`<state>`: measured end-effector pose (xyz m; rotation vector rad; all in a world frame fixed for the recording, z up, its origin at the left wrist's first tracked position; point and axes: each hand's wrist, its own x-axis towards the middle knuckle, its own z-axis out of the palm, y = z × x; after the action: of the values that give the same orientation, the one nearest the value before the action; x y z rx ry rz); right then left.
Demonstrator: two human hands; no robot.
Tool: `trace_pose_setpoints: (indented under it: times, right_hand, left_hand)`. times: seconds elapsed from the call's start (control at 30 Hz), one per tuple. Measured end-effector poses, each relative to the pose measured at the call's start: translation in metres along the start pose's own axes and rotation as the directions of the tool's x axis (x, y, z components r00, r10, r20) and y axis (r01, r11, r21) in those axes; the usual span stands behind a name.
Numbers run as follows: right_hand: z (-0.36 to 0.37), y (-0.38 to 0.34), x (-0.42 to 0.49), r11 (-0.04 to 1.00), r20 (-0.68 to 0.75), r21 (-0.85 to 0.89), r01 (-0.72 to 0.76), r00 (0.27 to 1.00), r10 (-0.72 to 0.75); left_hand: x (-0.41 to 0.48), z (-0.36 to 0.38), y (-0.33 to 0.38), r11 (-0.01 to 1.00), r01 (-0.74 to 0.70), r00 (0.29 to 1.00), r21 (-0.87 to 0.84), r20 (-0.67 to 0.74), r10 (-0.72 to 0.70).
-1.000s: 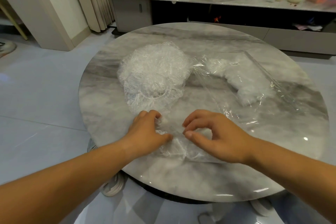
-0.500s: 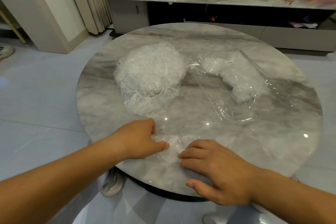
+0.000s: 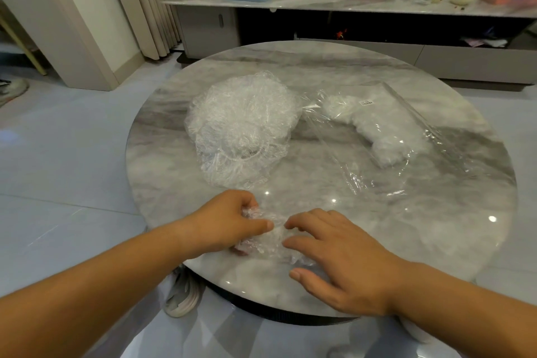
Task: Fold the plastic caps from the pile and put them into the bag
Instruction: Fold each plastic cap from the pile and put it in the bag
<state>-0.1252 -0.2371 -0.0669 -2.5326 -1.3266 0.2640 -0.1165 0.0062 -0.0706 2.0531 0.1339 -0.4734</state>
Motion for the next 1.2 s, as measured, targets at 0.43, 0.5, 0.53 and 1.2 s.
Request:
trace_pose_setpoints:
  times: [0.43,0.5,0.53,1.2]
  right_hand:
    - [0.003,0.002,0.005,1.0,0.113,-0.009,0.022,0.993,-0.021]
    - [0.005,0.002,0.005,0.999,0.121,-0.022,0.031,0.992,-0.028]
    - [0.005,0.002,0.005,0.999,0.123,-0.035,0.038,0.992,-0.033]
    - [0.008,0.008,-0.029,0.999,-0.02,0.002,0.049,0.999,-0.049]
  left_hand:
    - [-0.005,-0.008,0.003,0.964,0.233,0.972,-0.13,0.05,-0.228]
    - [-0.008,-0.007,0.006,0.936,0.219,0.974,-0.275,0.118,-0.193]
    - [-0.01,-0.006,0.009,0.917,0.214,0.974,-0.337,0.139,-0.176]
    - [-0.013,0.019,0.028,0.762,0.37,0.911,-0.531,0.367,-0.187]
